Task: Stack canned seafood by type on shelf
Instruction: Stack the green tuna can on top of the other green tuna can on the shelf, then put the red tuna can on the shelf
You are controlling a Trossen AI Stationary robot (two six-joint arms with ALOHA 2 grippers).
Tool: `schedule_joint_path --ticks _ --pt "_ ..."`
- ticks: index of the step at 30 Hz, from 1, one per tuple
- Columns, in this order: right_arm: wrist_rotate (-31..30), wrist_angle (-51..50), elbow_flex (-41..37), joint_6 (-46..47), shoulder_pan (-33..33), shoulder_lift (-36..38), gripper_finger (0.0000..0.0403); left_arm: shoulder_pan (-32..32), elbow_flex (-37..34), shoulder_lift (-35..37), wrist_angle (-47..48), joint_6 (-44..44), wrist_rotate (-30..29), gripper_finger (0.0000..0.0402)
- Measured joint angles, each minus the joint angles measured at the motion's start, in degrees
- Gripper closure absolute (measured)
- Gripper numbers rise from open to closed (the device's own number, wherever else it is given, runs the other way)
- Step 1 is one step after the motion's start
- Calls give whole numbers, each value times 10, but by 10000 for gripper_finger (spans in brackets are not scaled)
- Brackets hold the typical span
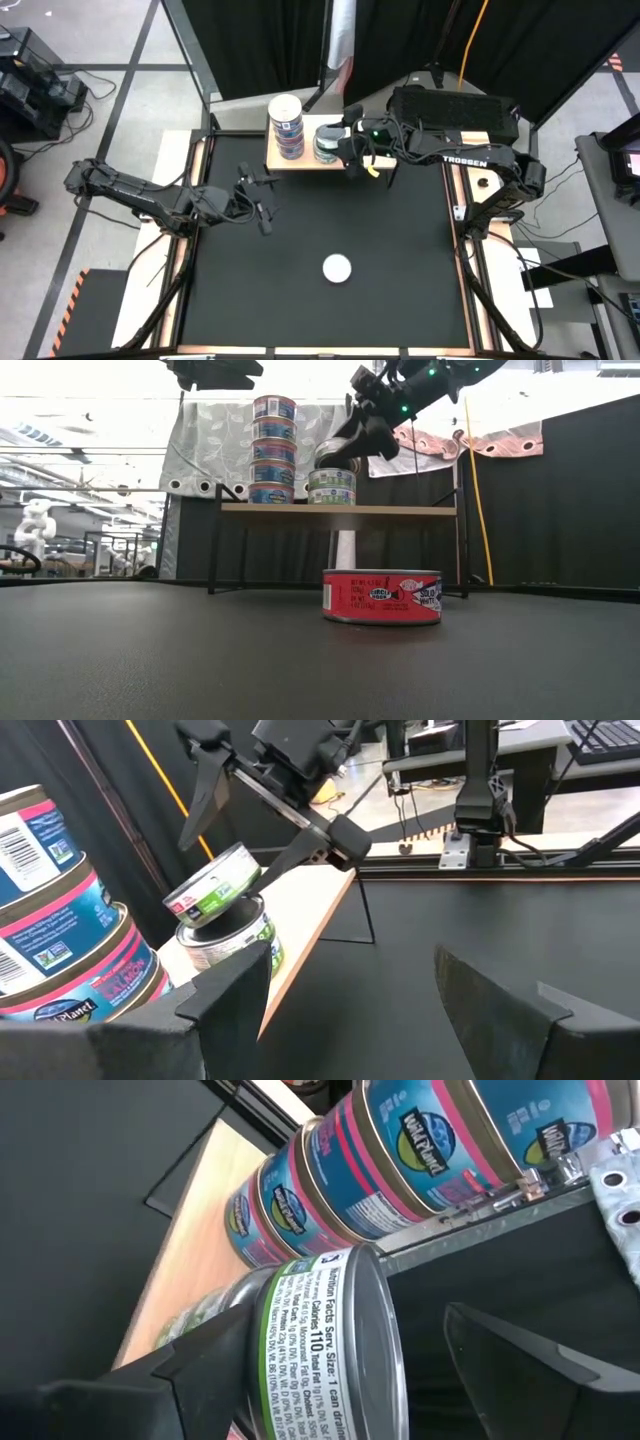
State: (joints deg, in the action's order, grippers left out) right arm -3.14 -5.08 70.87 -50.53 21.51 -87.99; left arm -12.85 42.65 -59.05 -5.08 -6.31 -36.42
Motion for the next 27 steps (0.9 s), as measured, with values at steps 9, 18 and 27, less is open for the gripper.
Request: schedule_joint_path --ticks 9,18,27 --pt "20 1 0 25 3 0 85 0 0 0 0 0 0 120" --pt "36 7 0 86 10 0 85 0 0 0 0 1 3 120" --pt "35 3 0 97 7 5 85 0 0 0 0 2 3 120"
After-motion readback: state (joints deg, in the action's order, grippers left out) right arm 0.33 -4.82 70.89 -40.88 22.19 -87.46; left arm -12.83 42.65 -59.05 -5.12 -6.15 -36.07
